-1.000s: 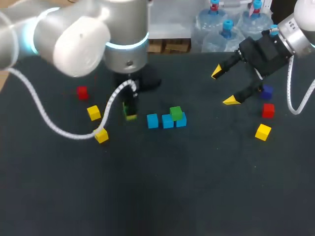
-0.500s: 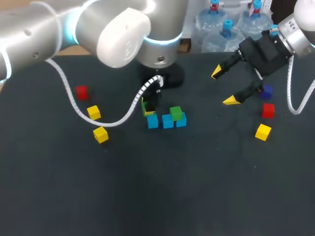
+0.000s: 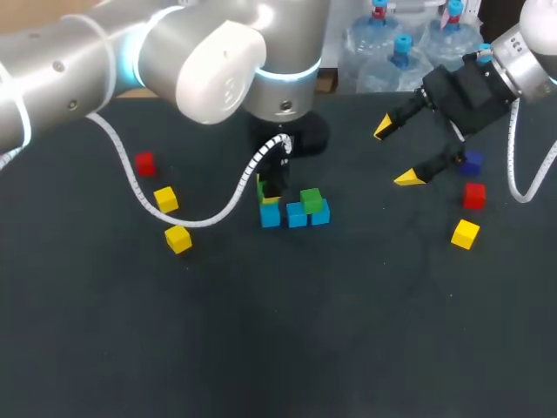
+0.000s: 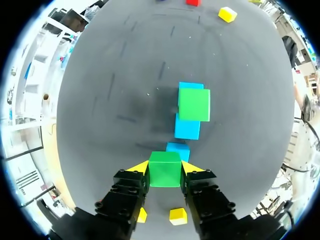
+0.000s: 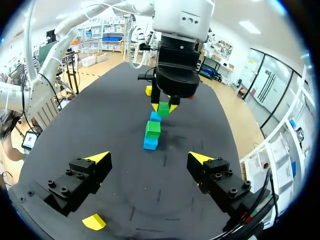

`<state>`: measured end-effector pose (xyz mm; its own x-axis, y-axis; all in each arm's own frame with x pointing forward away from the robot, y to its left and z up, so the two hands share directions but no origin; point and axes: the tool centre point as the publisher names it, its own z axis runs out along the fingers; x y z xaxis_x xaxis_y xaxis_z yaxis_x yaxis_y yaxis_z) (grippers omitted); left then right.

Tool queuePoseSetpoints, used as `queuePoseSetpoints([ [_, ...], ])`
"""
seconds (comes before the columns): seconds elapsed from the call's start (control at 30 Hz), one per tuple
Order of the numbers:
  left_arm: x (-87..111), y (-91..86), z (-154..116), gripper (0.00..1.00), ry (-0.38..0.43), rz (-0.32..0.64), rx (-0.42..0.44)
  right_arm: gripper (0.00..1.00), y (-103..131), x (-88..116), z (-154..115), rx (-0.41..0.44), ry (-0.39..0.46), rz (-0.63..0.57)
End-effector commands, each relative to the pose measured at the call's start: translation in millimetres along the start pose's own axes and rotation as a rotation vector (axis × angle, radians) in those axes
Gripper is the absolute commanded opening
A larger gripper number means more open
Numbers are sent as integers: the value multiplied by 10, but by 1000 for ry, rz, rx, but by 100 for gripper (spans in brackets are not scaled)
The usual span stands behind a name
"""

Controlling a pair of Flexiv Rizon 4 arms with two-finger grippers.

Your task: Place the blue cubes, place green cubes on the blue cubes, place the yellow cubes on the green cubes, then place the red cubes on the yellow cubes, and place purple cube on the red cubes.

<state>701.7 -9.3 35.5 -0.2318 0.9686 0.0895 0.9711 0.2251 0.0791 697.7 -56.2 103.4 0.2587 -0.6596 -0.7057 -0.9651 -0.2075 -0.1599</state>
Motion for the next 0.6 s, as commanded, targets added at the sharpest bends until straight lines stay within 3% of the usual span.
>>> queuePoseSetpoints([
  [0.03, -21, 17, 11, 0, -4, 4, 3, 100, 1, 1, 3, 1, -1, -1],
  [0.6, -117, 39, 78, 0, -26, 1, 10, 100, 1, 1, 3, 1, -1, -1],
])
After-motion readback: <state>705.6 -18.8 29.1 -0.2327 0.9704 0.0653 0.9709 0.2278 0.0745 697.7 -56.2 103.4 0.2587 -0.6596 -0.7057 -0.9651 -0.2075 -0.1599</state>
